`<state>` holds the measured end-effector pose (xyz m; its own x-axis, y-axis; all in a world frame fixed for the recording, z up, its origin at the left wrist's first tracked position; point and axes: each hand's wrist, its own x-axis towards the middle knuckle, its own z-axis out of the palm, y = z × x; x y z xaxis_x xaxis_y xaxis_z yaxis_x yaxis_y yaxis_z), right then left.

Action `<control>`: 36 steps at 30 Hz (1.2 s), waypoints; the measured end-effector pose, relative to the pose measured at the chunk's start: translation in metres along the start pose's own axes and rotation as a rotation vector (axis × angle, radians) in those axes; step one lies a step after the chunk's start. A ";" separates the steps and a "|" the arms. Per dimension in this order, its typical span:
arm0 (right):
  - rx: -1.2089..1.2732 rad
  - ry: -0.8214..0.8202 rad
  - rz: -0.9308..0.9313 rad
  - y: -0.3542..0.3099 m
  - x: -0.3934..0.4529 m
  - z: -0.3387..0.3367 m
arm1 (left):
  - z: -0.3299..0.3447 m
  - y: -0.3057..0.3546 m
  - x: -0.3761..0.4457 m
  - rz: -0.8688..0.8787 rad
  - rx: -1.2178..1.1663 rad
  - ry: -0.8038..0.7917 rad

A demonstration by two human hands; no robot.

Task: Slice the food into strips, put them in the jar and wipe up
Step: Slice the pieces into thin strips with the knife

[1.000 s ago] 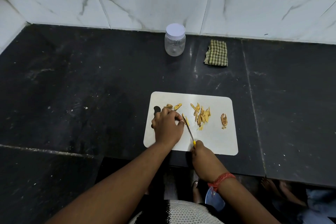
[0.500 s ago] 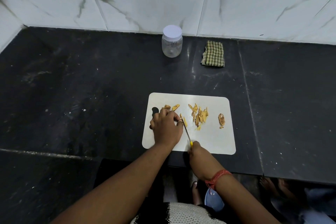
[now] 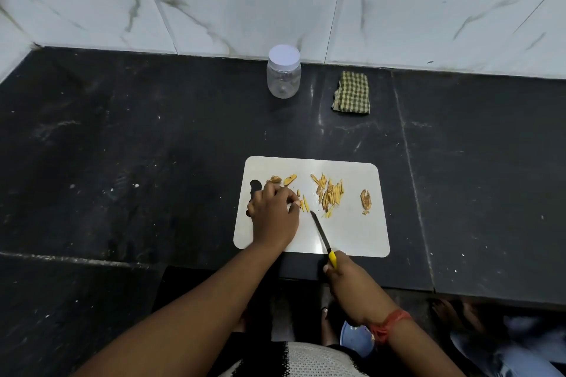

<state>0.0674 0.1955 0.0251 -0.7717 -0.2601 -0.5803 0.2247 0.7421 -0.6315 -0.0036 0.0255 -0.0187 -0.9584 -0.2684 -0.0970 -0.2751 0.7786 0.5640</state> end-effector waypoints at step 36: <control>-0.117 0.036 -0.077 -0.024 0.041 -0.018 | 0.003 -0.004 0.017 0.013 0.058 0.084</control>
<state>0.0197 0.1784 0.0255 -0.8053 -0.2980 -0.5125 0.0951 0.7884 -0.6078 -0.0186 0.0198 -0.0245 -0.9528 -0.3029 -0.0199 -0.2693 0.8133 0.5157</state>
